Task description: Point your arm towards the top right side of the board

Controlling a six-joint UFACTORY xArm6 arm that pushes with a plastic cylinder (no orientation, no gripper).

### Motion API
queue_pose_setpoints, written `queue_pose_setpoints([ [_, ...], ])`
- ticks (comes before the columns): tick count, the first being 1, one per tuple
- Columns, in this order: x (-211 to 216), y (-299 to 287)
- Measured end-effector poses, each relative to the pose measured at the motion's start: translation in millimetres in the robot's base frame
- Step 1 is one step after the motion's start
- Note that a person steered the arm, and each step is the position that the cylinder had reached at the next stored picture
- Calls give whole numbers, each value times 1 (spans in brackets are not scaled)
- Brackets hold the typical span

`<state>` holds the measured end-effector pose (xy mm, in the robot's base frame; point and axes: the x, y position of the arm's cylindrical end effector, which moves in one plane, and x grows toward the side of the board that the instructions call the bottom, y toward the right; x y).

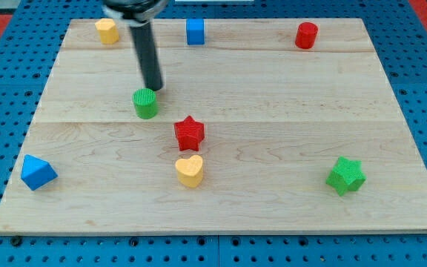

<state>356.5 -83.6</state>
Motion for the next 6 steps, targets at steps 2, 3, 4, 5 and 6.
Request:
queue_pose_setpoints([
  [2,-40,73],
  [3,-40,74],
  [4,-42,95],
  [5,-42,104],
  [6,-42,105],
])
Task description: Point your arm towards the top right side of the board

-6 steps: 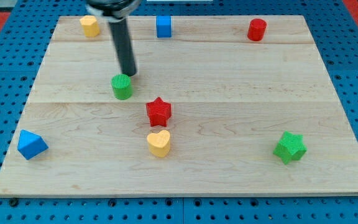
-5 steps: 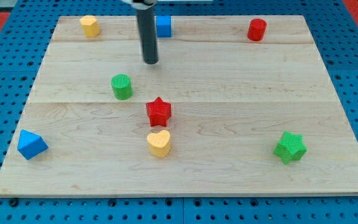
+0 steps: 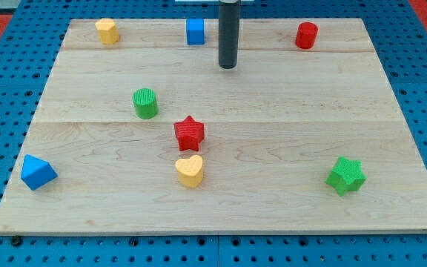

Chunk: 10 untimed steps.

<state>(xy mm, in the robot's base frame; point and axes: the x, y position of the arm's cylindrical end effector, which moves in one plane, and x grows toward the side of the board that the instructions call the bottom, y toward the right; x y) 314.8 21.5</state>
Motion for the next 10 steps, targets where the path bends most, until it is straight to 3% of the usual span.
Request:
queue_pose_setpoints([
  [6,-15,9],
  [7,6,34],
  [8,101,83],
  [9,64,175],
  [10,-15,202],
])
